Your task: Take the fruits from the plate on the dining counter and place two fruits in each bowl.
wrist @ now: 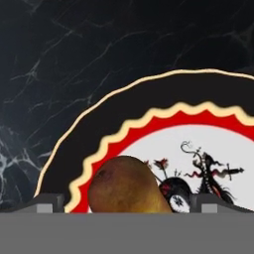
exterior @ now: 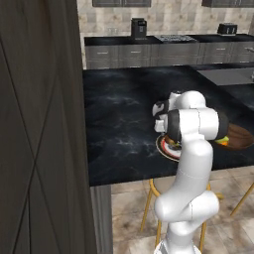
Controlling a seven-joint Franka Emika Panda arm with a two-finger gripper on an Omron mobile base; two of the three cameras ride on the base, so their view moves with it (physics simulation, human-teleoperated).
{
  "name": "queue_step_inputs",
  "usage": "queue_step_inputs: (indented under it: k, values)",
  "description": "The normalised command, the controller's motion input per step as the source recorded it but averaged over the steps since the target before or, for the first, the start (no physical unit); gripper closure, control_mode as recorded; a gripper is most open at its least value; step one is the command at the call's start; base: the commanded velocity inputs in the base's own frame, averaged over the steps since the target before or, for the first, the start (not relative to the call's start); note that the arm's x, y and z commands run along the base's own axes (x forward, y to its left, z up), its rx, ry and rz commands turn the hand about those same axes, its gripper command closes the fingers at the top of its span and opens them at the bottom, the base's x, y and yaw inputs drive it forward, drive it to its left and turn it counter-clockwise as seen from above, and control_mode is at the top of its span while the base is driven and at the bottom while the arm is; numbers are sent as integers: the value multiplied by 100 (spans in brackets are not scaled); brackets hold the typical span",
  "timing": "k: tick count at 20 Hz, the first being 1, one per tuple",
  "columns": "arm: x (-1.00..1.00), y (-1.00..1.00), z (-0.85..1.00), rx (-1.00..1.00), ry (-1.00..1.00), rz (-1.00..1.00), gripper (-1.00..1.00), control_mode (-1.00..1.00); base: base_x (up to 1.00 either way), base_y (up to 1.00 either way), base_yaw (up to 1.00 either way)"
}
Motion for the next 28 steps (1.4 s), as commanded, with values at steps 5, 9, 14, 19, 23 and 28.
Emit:
queue_step_inputs:
  k: [5, 9, 14, 19, 23, 28]
  values:
    - [-6, 0, -10, 0, 0, 0, -100, -100, 0, 0, 0]
    - [0, 0, -19, 0, 0, 0, -100, -100, 0, 0, 0]
    - [0, 0, -10, 0, 0, 0, -100, -100, 0, 0, 0]
    - [-1, 0, -12, 0, 0, 0, -100, -100, 0, 0, 0]
    - [0, 0, -21, 0, 0, 0, -100, -100, 0, 0, 0]
    - [0, 0, -6, 0, 0, 0, 100, -100, 0, 0, 0]
